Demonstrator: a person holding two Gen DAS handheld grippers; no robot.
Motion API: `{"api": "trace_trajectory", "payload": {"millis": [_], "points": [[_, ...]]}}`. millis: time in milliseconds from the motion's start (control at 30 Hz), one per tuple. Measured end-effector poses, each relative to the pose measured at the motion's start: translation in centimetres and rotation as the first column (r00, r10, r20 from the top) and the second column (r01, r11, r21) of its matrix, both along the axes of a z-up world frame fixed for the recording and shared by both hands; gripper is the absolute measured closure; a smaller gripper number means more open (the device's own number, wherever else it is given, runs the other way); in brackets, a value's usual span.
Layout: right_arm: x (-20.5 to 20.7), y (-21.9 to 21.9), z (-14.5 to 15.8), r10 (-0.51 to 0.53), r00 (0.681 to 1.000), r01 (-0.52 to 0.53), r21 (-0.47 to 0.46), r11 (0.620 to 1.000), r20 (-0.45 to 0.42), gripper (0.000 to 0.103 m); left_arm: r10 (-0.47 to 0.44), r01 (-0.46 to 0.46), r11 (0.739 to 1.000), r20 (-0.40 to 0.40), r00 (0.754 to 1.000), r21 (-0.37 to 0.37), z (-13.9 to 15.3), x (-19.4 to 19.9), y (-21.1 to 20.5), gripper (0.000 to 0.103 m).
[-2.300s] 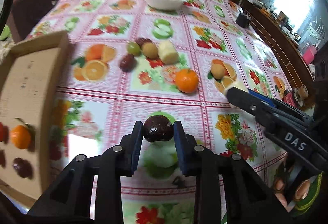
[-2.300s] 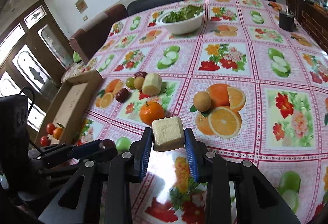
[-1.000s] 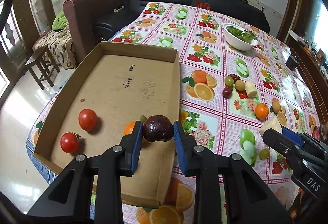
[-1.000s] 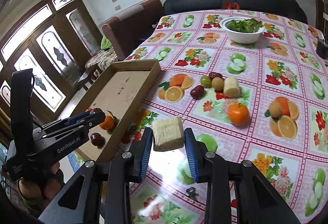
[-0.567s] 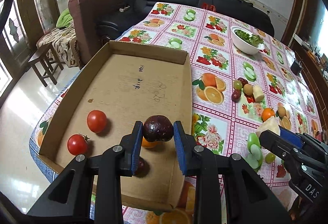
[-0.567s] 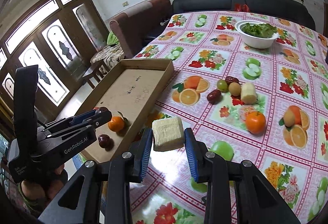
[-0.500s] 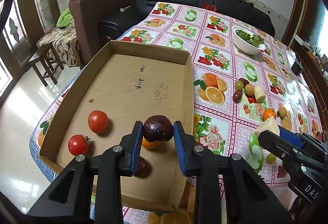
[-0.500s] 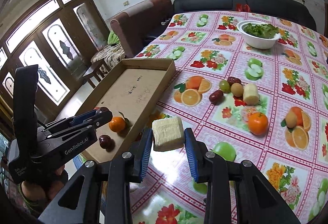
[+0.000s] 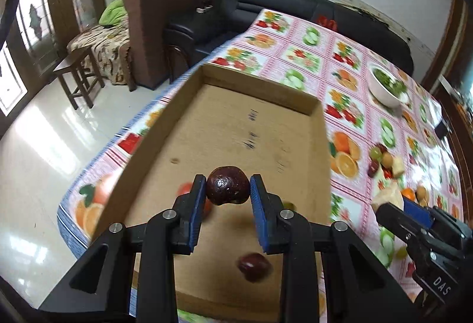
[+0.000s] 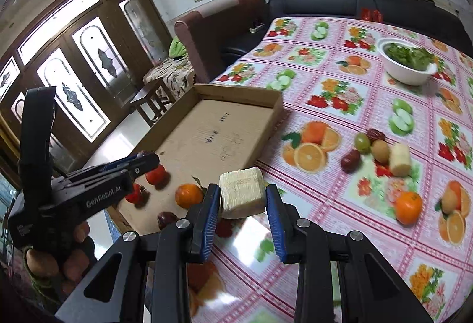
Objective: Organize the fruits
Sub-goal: 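Carry plum in left tool over box while right tool carries yellow cube there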
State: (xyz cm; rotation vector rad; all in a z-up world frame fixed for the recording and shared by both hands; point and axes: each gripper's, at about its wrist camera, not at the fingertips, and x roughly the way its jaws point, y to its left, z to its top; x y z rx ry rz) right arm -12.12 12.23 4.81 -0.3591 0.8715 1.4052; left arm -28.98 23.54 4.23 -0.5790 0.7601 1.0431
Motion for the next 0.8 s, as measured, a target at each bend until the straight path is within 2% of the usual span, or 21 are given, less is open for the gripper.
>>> {"api": "trace_trajectory", "payload": {"millis": [200, 400, 600, 800], "points": [[-1.5, 2.9, -0.1, 0.042, 0.999, -0.042, -0.005, 0.999, 0.009, 0.071, 0.054, -0.054, 0.998, -0.005, 0.999, -0.027, -0.6, -1.1, 3.6, 0.075], [-3.0, 6.8, -0.9, 0.089, 0.996, -0.089, -0.028, 0.996, 0.012, 0.071, 0.065, -0.068, 0.994, -0.034, 0.997, -0.083, -2.7, -0.1, 6.2, 0.075], [-4.2, 10.1, -3.7, 0.127, 0.992, -0.124, -0.097, 0.987, 0.019, 0.071, 0.085, -0.093, 0.988, -0.072, 0.994, -0.123, -4.3, 0.3, 7.4, 0.075], [-4.9, 11.3, -6.0, 0.15, 0.988, -0.143, -0.162, 0.976, 0.029, 0.071, 0.086, -0.101, 0.983, -0.102, 0.991, -0.156, -5.2, 0.5, 7.8, 0.074]]}}
